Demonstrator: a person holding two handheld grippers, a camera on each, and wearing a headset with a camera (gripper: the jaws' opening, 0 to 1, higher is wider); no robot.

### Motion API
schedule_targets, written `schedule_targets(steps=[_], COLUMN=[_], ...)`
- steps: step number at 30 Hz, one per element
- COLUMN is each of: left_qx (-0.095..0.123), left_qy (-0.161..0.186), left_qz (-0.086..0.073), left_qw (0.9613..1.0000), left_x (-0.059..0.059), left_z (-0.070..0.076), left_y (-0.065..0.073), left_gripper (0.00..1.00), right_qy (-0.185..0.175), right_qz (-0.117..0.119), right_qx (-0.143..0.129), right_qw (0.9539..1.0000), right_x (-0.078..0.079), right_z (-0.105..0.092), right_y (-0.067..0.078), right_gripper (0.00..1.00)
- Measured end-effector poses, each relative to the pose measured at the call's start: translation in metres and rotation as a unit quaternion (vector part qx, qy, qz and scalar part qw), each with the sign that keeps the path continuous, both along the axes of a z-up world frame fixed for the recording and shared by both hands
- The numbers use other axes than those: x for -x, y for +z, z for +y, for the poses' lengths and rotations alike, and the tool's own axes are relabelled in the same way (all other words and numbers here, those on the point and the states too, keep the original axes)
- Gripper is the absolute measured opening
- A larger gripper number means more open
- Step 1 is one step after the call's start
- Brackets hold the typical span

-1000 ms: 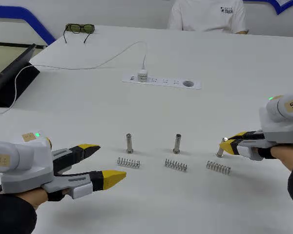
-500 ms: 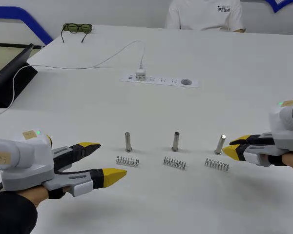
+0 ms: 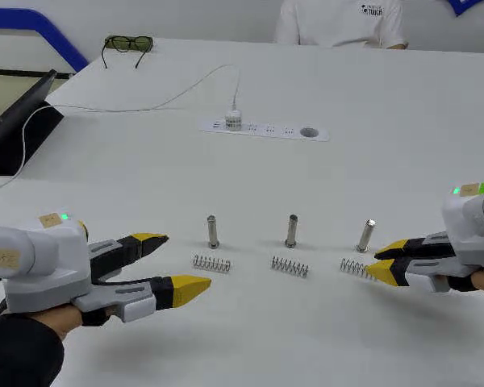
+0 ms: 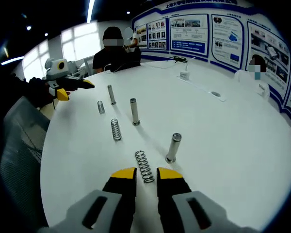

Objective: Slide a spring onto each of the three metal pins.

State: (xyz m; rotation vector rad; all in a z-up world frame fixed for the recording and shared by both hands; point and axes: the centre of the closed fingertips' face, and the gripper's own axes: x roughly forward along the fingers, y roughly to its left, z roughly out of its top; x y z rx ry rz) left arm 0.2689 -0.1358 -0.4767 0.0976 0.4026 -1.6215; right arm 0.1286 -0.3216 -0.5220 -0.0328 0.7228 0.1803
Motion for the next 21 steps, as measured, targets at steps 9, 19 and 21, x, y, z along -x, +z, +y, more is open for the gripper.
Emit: schedule_targets(steps=[9, 19, 21], left_qx=[-0.002, -0.003, -0.002], left_qy=[0.000, -0.004, -0.005], left_qz=[0.002, 0.003, 0.003], left_qw=[1.0000, 1.0000, 1.0000], left_x=[0.000, 0.003, 0.003], left_z=[0.000, -0.001, -0.001], left_y=[-0.001, -0.001, 0.000], left_gripper=[0.67, 0.66, 0.65], right_qy=[0.022, 0.034, 0.035], right_qz=[0.009, 0.009, 0.010], right_qx=[0.004, 0.013, 0.019], right_qw=[0.9997, 0.9993, 0.9992], right_x=[0.005, 0.004, 0.004], right_z=[0.001, -0.002, -0.002], right_y=[-0.012, -0.017, -0.017], right_gripper=[0.17, 0.13, 0.12])
